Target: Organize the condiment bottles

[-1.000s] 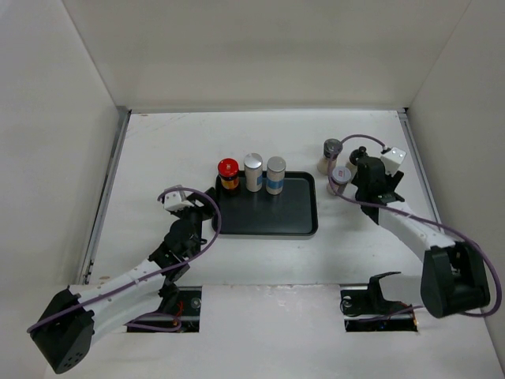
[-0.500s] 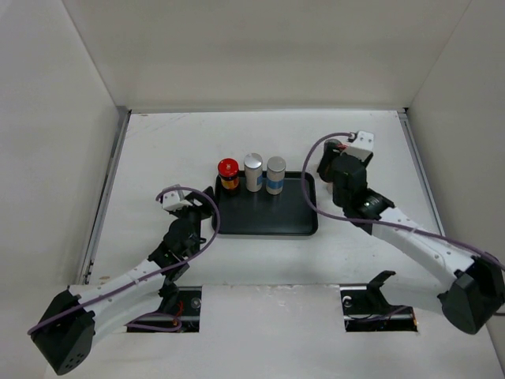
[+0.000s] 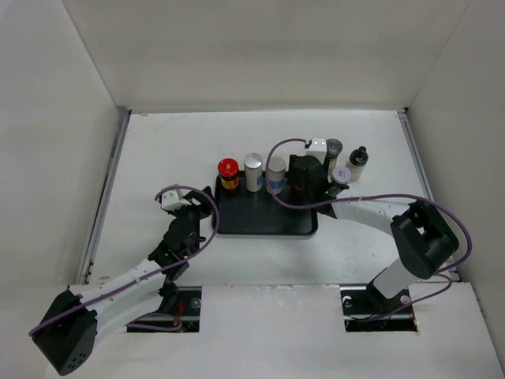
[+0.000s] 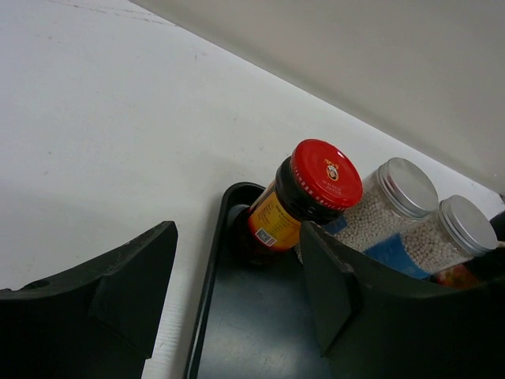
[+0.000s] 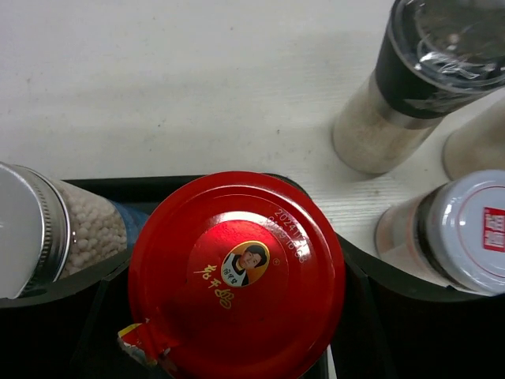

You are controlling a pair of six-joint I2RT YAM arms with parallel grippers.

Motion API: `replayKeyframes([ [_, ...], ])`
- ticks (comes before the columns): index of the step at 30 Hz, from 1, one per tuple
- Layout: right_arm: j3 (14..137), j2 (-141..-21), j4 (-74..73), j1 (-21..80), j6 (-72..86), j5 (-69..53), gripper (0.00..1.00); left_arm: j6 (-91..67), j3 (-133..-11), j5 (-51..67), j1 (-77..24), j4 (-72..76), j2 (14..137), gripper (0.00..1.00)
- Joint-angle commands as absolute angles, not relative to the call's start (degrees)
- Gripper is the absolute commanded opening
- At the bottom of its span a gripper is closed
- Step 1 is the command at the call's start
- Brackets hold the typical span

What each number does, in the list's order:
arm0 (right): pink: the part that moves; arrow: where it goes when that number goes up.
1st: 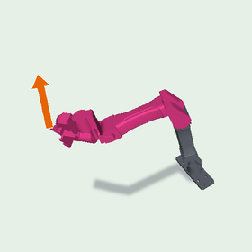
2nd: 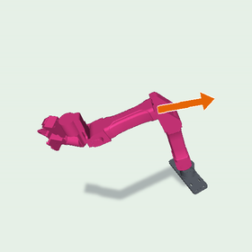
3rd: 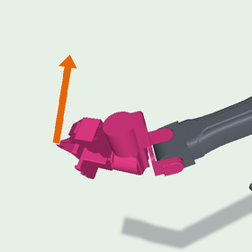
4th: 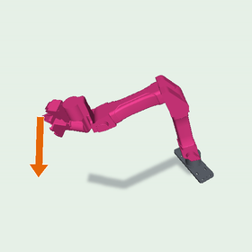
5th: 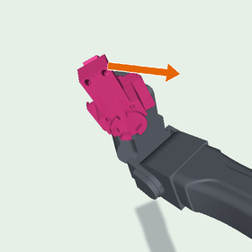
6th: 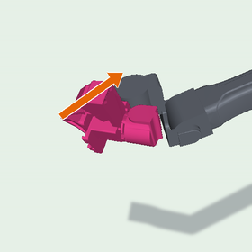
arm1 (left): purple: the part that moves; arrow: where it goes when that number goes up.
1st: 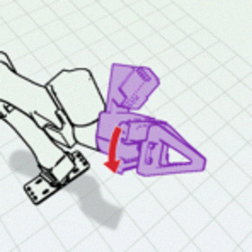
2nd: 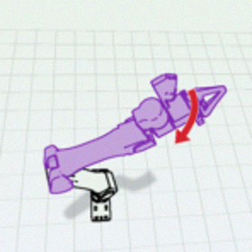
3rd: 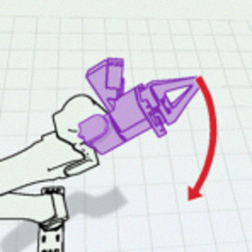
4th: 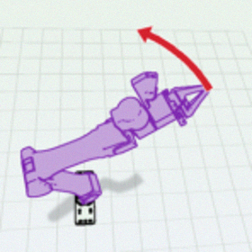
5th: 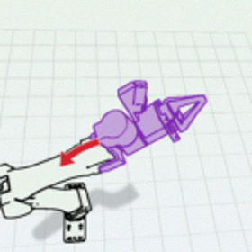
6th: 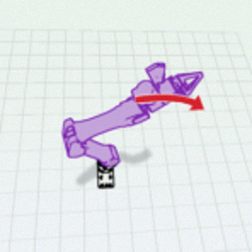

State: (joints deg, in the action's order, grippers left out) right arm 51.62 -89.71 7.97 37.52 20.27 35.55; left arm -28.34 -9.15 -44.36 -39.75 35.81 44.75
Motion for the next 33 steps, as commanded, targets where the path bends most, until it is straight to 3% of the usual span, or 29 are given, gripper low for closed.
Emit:
replayKeyframes([
  [1,56.7,-90.0,18.4,37.0,22.7,35.1,0.57,-28.9,-8.5,-43.9,-39.7,38.9,44.8,0.62],
  [7,56.2,-93.5,20.6,36.7,22.4,35.5,0.65,-28.9,-8.5,-43.9,-39.6,39.4,45.4,0.62],
  [10,55.9,-92.6,20.3,36.6,22.2,36.1,0.78,-28.9,-8.5,-43.9,-39.3,39.9,46.1,0.62],
  [22,53.4,-80.3,11.2,32.4,20.5,38.1,0.9,-28.8,-8.4,-43.7,-39.6,40.1,45.5,0.62],
  [28,58.5,-84.1,9.7,23.6,19.1,36.0,0.99,-28.7,-8.3,-43.8,-39.6,39.7,44.4,0.62],
  [33,63.1,-88.8,7.5,20.9,17.4,29.8,1.0,-28.7,-8.1,-43.7,-39.4,39.2,43.5,0.62],
])
